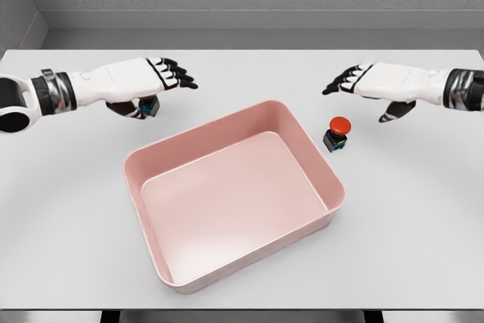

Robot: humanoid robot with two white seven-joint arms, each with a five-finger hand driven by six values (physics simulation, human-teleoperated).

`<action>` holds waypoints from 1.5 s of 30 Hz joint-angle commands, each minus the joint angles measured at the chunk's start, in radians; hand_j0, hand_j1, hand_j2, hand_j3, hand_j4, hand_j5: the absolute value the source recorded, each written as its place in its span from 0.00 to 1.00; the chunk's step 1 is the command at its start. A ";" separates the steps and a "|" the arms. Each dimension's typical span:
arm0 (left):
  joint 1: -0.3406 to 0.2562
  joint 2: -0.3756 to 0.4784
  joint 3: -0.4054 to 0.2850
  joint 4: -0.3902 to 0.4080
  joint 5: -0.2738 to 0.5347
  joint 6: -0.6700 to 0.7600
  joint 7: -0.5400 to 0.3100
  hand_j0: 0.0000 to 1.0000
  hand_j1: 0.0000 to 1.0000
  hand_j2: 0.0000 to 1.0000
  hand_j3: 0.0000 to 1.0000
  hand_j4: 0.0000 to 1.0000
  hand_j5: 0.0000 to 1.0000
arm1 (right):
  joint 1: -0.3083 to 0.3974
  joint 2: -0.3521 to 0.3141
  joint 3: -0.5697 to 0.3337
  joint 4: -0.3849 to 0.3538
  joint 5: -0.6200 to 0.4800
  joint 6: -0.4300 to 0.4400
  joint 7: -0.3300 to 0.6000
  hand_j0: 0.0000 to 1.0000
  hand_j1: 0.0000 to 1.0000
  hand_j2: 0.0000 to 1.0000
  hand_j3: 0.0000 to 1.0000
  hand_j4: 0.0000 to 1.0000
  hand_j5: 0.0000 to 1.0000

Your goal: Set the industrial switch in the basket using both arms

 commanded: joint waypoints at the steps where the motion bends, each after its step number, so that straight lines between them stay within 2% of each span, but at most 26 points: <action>1: 0.000 -0.011 -0.007 0.043 0.007 0.000 0.001 1.00 1.00 1.00 1.00 1.00 1.00 | 0.002 0.002 0.013 -0.004 -0.005 0.002 0.002 1.00 1.00 1.00 1.00 1.00 1.00; 3: -0.005 -0.009 -0.009 0.065 0.007 0.000 0.001 1.00 1.00 1.00 1.00 1.00 1.00 | 0.005 0.006 0.026 -0.004 -0.005 0.002 0.002 1.00 1.00 1.00 1.00 1.00 1.00; 7: -0.018 -0.046 -0.009 0.163 0.007 0.000 0.001 1.00 1.00 1.00 1.00 1.00 1.00 | 0.005 0.009 0.047 -0.020 -0.005 0.002 0.001 1.00 1.00 1.00 1.00 1.00 1.00; 22: -0.012 -0.094 -0.009 0.247 0.019 0.000 0.002 1.00 1.00 1.00 1.00 1.00 1.00 | 0.003 0.058 0.099 -0.010 -0.001 0.002 0.001 1.00 1.00 1.00 1.00 1.00 1.00; 26: -0.009 -0.112 -0.010 0.307 0.017 0.000 0.004 1.00 1.00 1.00 1.00 1.00 1.00 | 0.003 0.058 0.098 -0.004 -0.001 0.002 0.001 1.00 1.00 1.00 1.00 1.00 1.00; 40: -0.002 -0.138 -0.010 0.313 0.017 0.000 0.007 1.00 1.00 1.00 1.00 1.00 1.00 | 0.005 0.057 0.099 -0.006 -0.001 0.002 0.001 0.86 0.86 0.86 0.86 0.86 0.86; 45: -0.002 -0.135 -0.012 0.313 0.019 0.000 0.009 0.77 0.77 0.77 0.77 0.77 0.77 | 0.005 0.057 0.099 -0.006 0.001 0.002 0.002 0.85 0.85 0.85 0.85 0.85 0.85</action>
